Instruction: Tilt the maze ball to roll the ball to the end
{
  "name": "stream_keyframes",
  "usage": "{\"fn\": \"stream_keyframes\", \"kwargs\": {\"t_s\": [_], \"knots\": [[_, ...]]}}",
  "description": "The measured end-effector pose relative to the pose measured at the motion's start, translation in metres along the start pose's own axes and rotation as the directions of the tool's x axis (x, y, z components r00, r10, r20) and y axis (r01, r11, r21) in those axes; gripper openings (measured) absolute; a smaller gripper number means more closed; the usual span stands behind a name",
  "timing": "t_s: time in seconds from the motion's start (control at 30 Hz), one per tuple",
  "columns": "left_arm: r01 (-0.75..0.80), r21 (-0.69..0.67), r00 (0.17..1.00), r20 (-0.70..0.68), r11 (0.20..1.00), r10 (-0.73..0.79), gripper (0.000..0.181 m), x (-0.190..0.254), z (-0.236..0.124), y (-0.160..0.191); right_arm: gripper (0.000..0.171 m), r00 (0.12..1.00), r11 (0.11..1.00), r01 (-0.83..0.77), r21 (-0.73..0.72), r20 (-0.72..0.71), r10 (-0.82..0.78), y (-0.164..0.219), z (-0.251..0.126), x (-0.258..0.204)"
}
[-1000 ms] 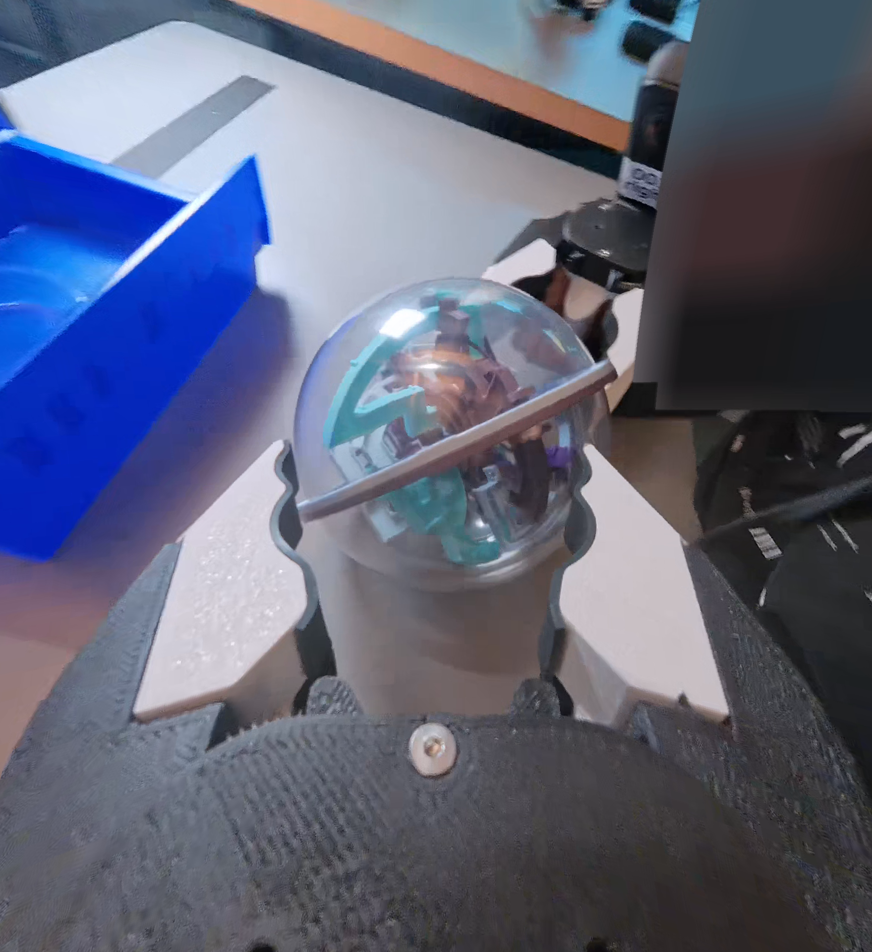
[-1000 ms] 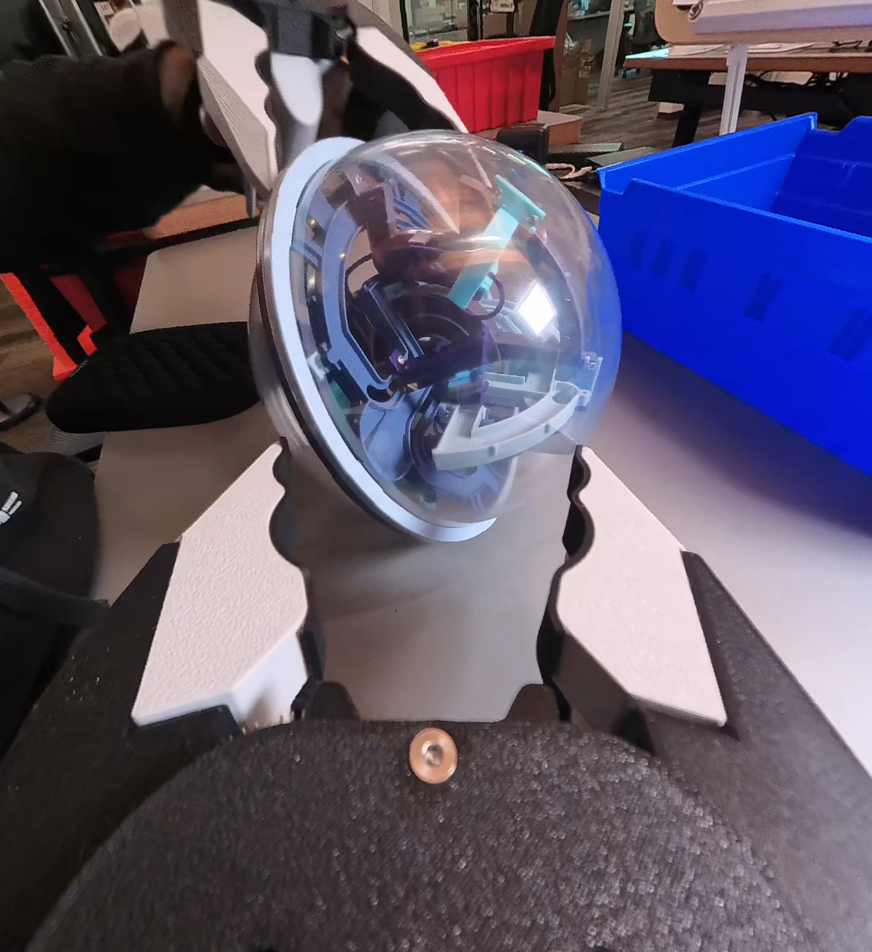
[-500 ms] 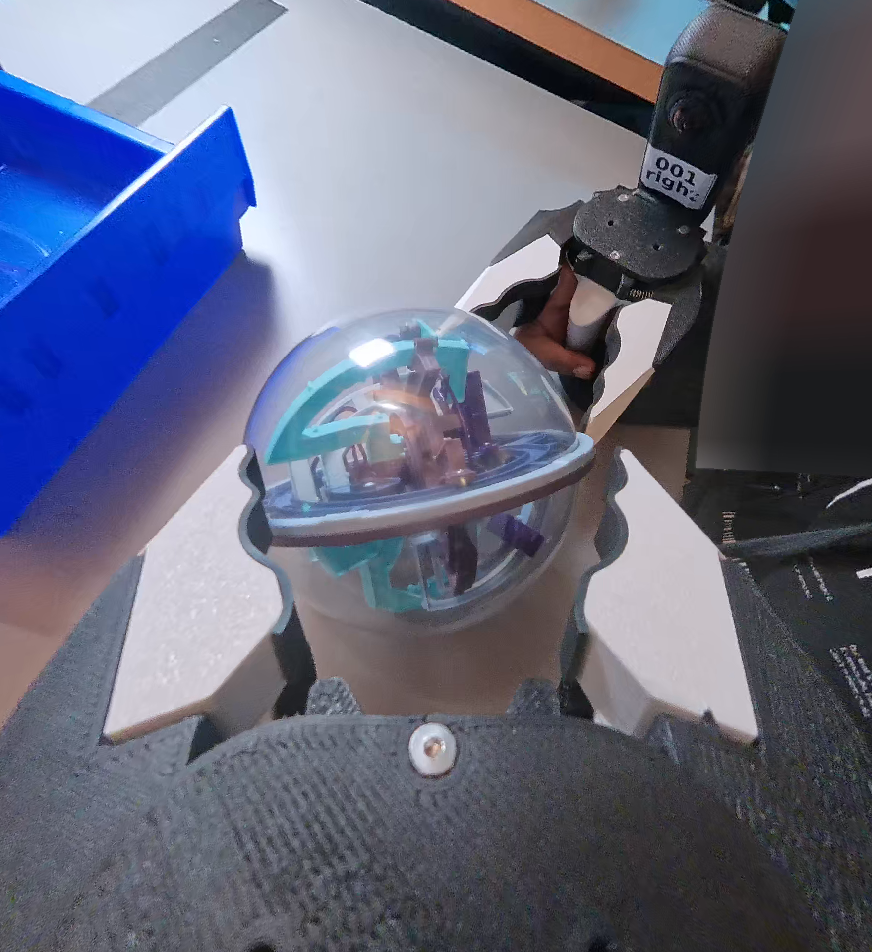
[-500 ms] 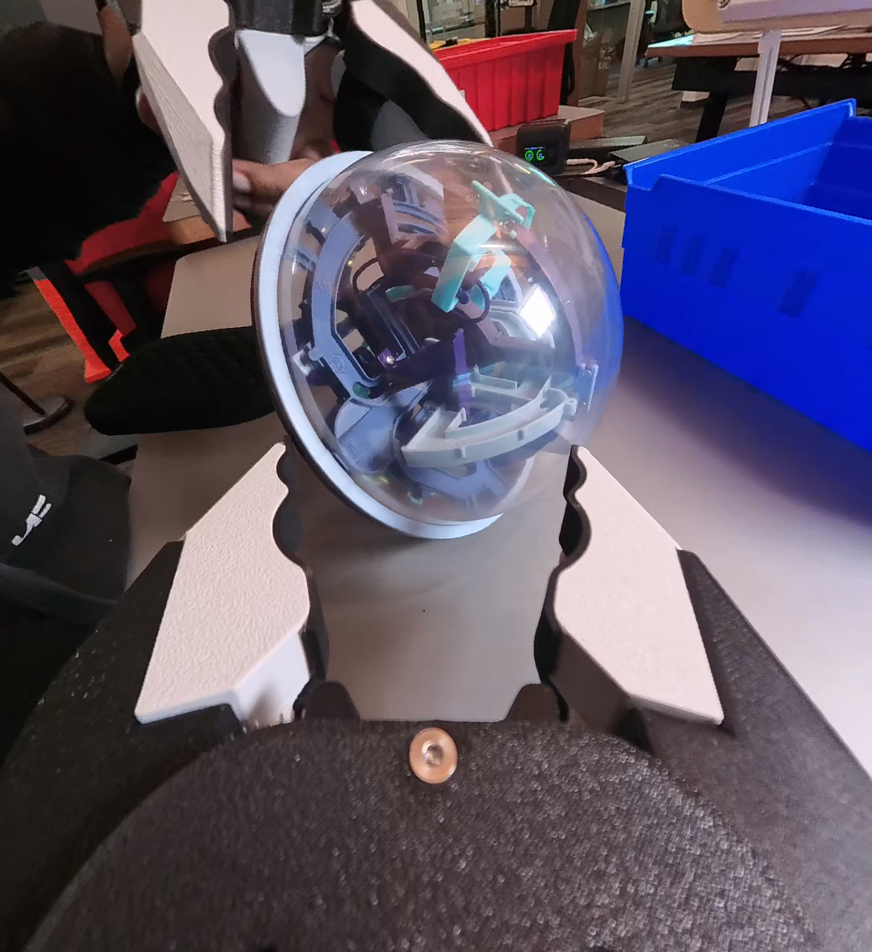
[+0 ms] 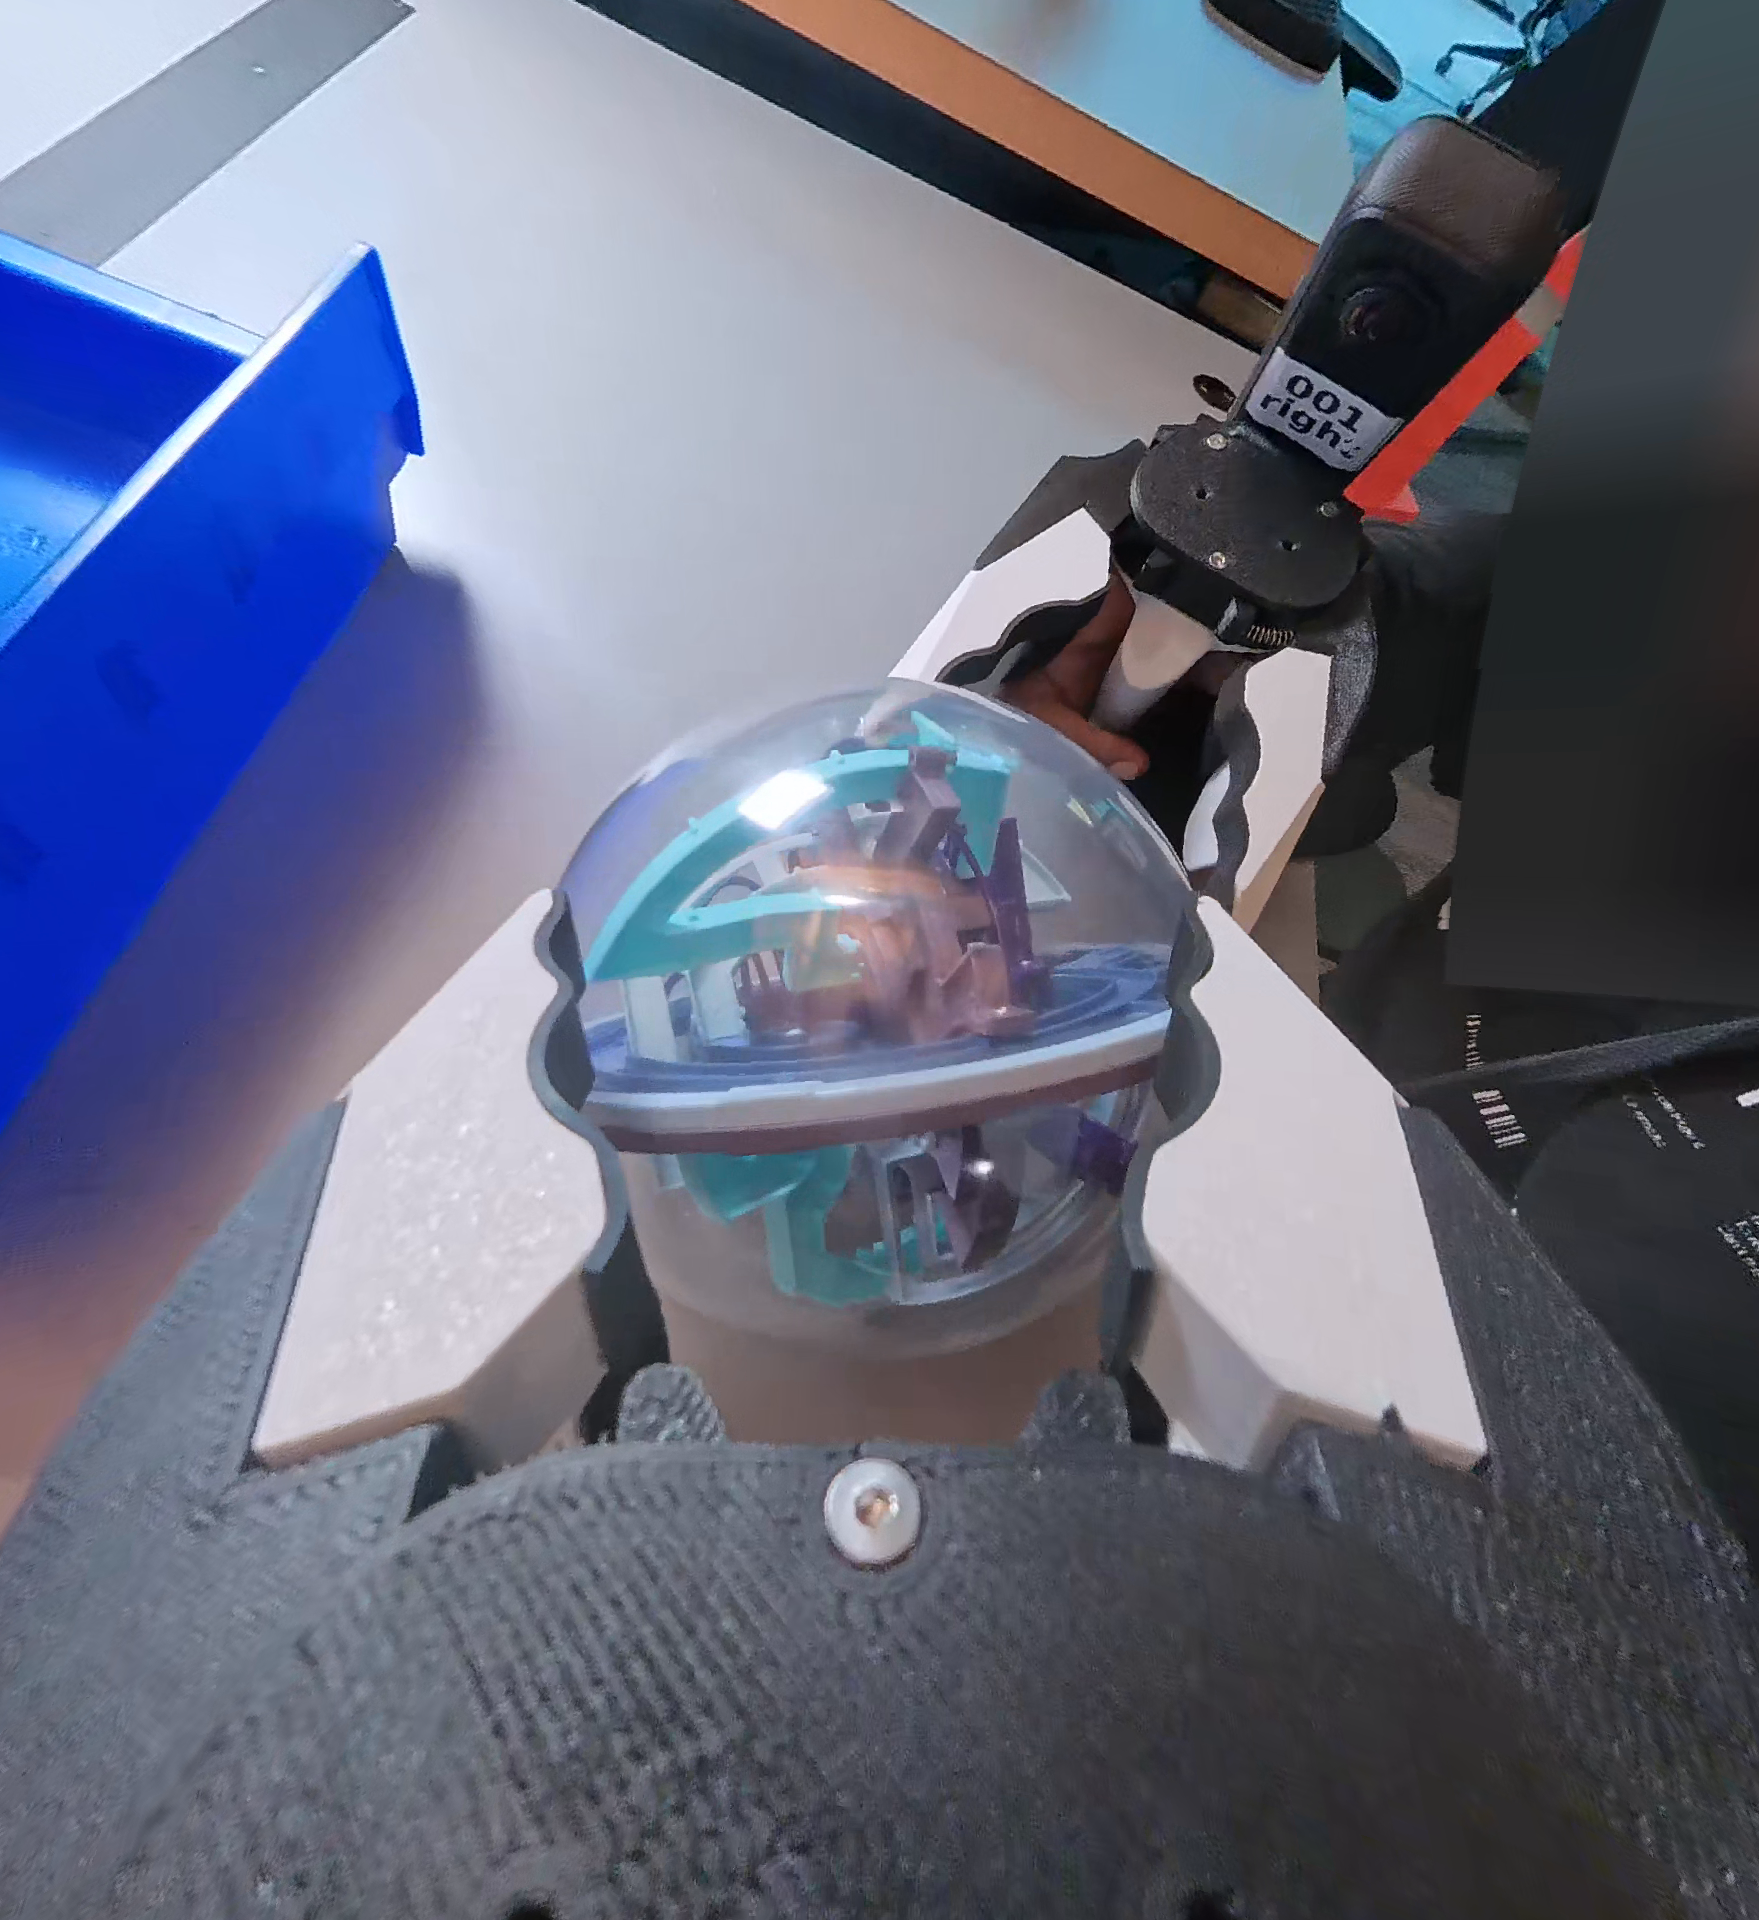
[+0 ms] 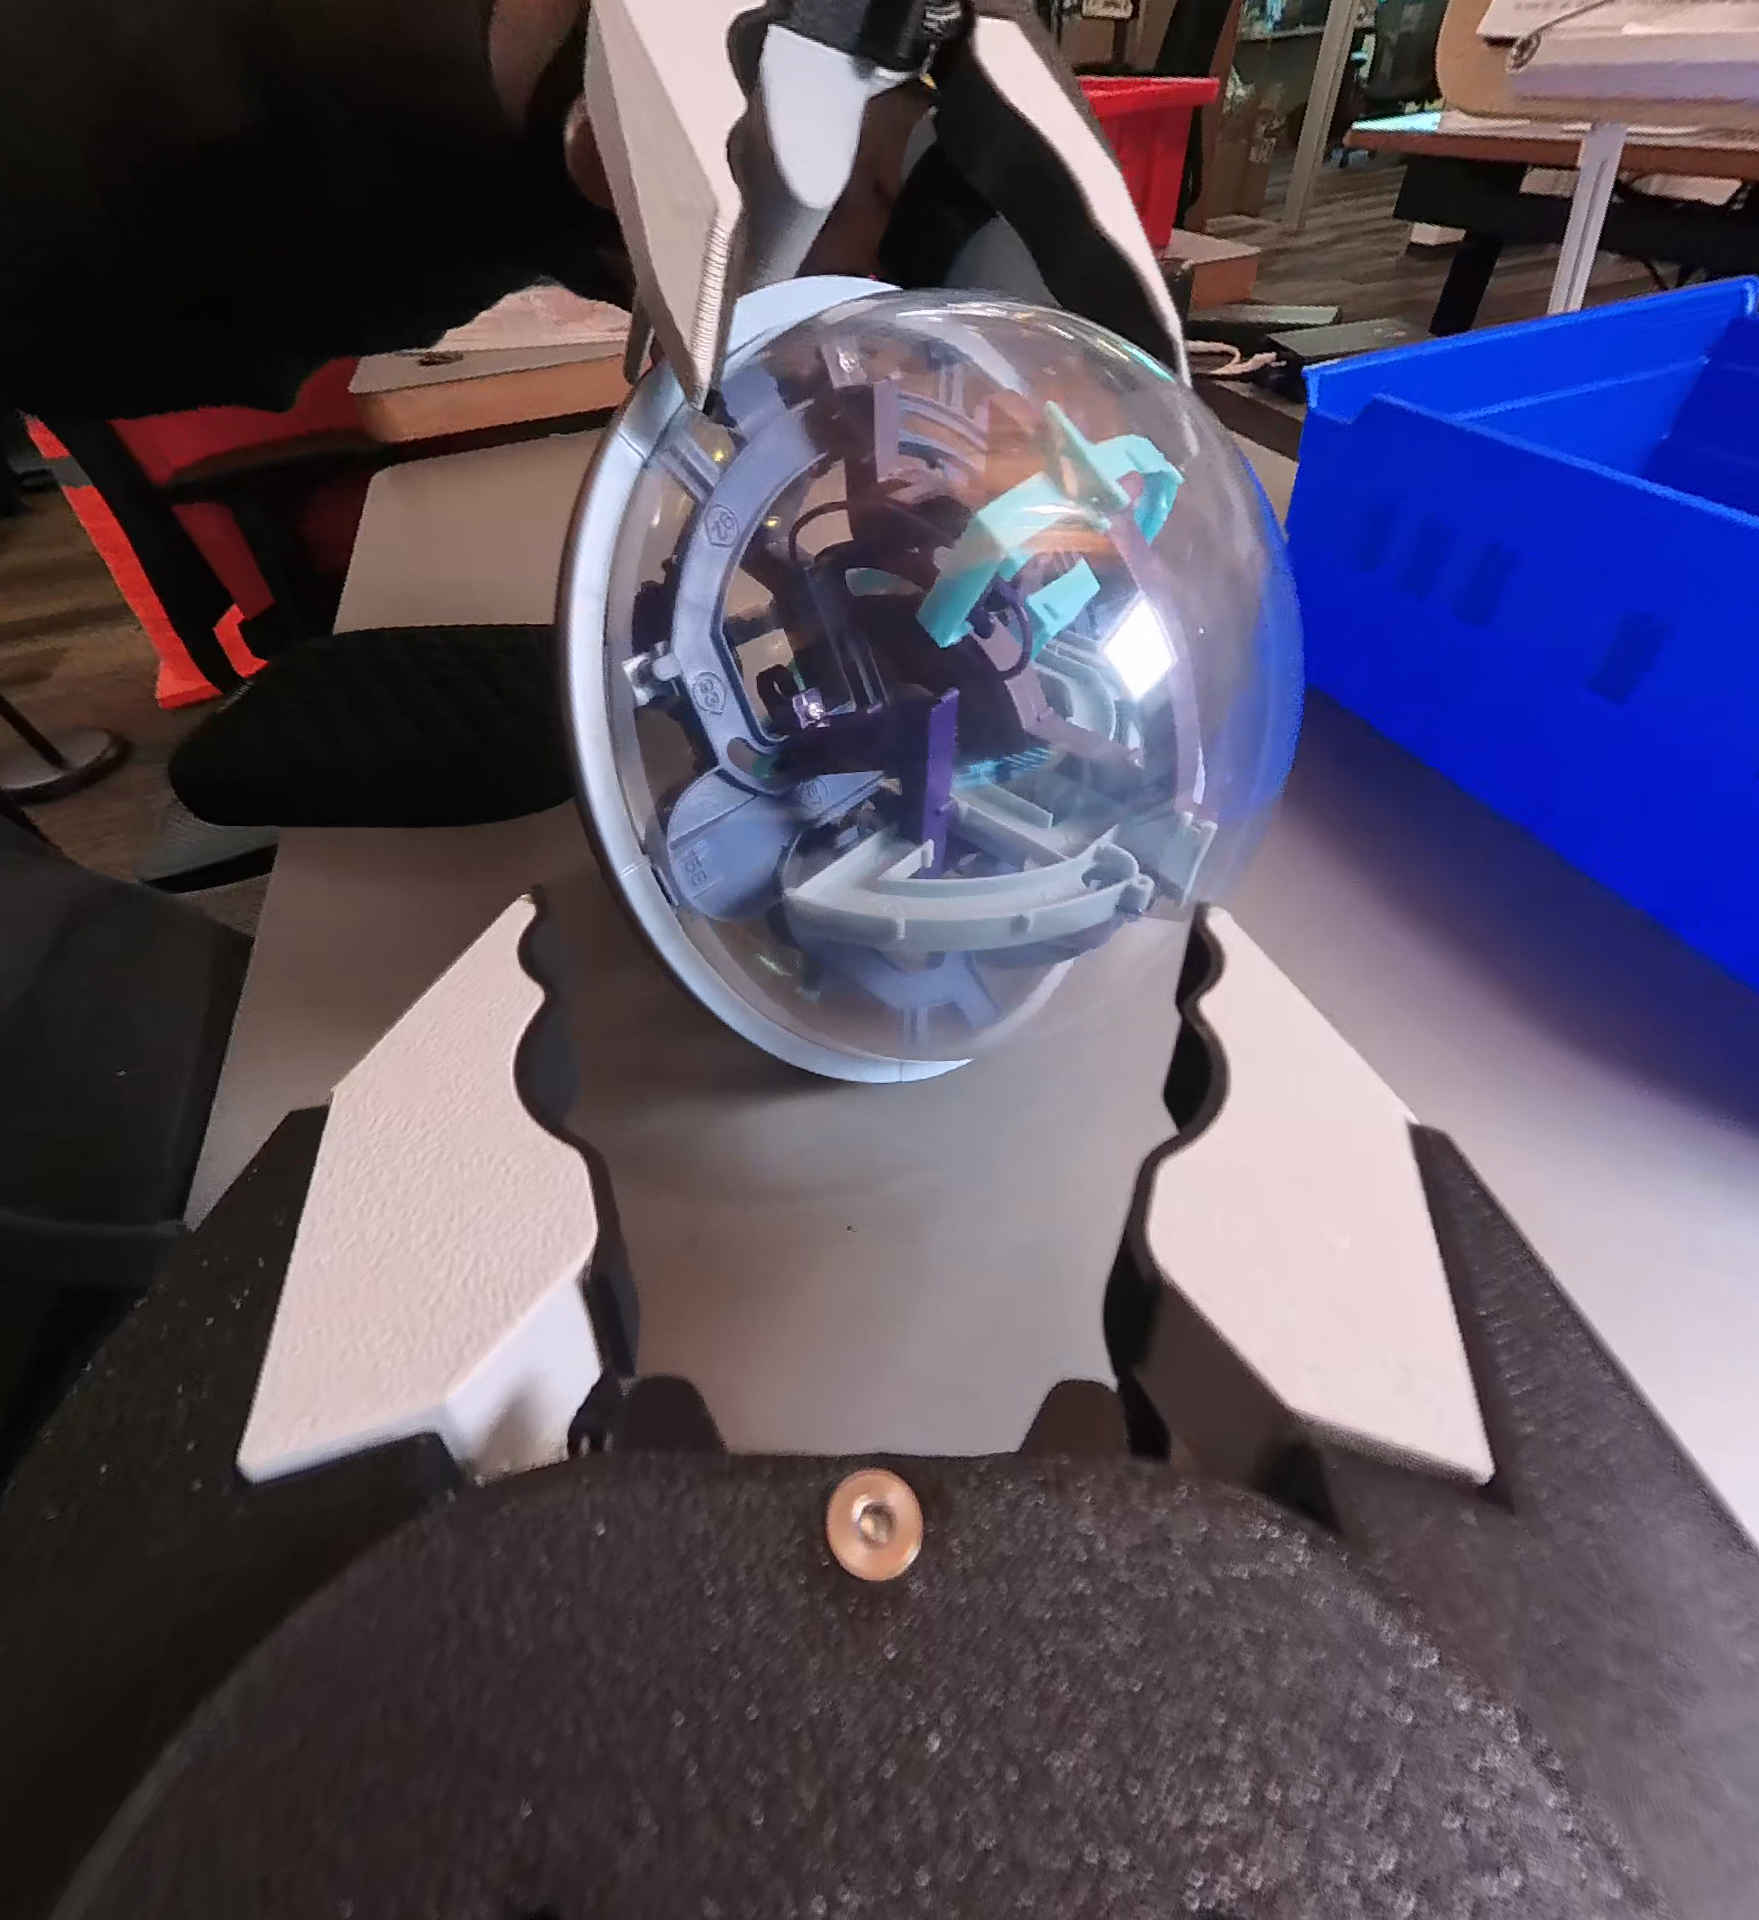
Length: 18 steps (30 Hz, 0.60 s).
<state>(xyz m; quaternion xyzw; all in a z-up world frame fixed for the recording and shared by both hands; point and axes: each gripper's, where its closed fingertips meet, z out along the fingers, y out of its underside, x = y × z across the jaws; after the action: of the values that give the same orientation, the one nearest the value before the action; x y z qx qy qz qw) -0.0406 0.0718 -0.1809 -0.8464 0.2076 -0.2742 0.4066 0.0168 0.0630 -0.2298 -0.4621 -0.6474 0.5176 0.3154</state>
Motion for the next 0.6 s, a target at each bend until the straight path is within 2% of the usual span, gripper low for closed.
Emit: {"fn": "stream_keyframes", "kwargs": {"t_s": [0.3,0.47,0.6], "knots": [[-0.069,-0.06,0.996,-0.063,0.996,0.065,0.113,0.001,0.007,-0.003,0.13,0.981,0.98,0.192,0.059,0.009,-0.193,-0.009,-0.009,0.007],[-0.079,-0.059,0.99,-0.124,0.995,0.071,0.114,-0.002,0.009,-0.006,0.137,0.953,0.953,0.297,0.062,0.047,-0.3,-0.014,0.002,0.004],[-0.088,-0.043,0.985,-0.152,0.995,0.081,0.113,-0.002,0.011,-0.007,0.131,0.948,0.947,0.318,0.043,-0.004,-0.319,-0.016,0.008,0.01]]}}
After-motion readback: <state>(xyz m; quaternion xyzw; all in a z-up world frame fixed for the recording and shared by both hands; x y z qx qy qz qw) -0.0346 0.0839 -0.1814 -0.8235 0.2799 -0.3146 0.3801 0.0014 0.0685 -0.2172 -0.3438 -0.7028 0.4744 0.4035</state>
